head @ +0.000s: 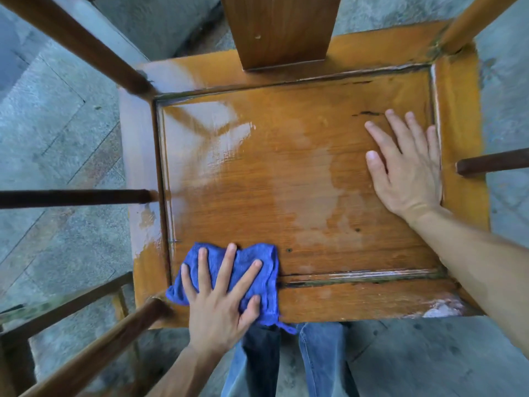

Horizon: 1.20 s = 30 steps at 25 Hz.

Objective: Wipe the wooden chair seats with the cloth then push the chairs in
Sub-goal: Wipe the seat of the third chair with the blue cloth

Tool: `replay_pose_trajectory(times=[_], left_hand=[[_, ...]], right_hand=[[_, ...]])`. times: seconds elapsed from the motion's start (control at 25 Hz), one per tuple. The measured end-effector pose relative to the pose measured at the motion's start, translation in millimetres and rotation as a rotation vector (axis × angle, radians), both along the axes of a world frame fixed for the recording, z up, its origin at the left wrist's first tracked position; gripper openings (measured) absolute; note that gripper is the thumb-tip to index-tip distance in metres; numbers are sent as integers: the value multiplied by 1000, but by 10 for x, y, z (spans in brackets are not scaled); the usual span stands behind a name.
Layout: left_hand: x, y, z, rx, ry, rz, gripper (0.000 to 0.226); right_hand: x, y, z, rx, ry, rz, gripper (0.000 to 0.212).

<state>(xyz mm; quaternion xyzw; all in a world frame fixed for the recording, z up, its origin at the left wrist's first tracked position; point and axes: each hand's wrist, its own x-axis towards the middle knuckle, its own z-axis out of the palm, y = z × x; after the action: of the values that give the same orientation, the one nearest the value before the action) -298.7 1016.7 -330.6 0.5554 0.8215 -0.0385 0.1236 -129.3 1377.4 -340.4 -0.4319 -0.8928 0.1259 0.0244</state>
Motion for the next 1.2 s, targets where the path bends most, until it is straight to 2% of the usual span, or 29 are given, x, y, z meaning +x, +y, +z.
replay_pose_trajectory(times=[0.16, 0.4, 0.52, 0.64, 0.8, 0.96, 1.12, 1.2], left_hand=[[-309, 1041, 2, 85, -37, -91, 55], [-447, 3480, -131, 182, -35, -440, 56], [-196, 4265, -118, 119, -42, -448, 59], [-51, 4626, -41, 52, -49, -398, 62], [-126, 4140, -52, 64, -98, -415, 60], [-342, 2580, -69, 151, -108, -380, 62], [-419, 873, 36, 18, -68, -199, 62], [-297, 277, 62, -48, -67, -68, 57]], right_hand=[[-16, 0, -21, 16, 32, -6, 53], [-24, 26, -40, 30, 166, -92, 71], [-22, 29, -38, 33, 162, -98, 77], [-7, 66, -32, 24, 162, -111, 78], [18, 54, -38, 11, 224, -139, 77], [18, 82, -27, -56, 203, -149, 70], [52, 111, 107, -151, 29, -102, 58], [93, 194, 216, -178, -54, -50, 54]])
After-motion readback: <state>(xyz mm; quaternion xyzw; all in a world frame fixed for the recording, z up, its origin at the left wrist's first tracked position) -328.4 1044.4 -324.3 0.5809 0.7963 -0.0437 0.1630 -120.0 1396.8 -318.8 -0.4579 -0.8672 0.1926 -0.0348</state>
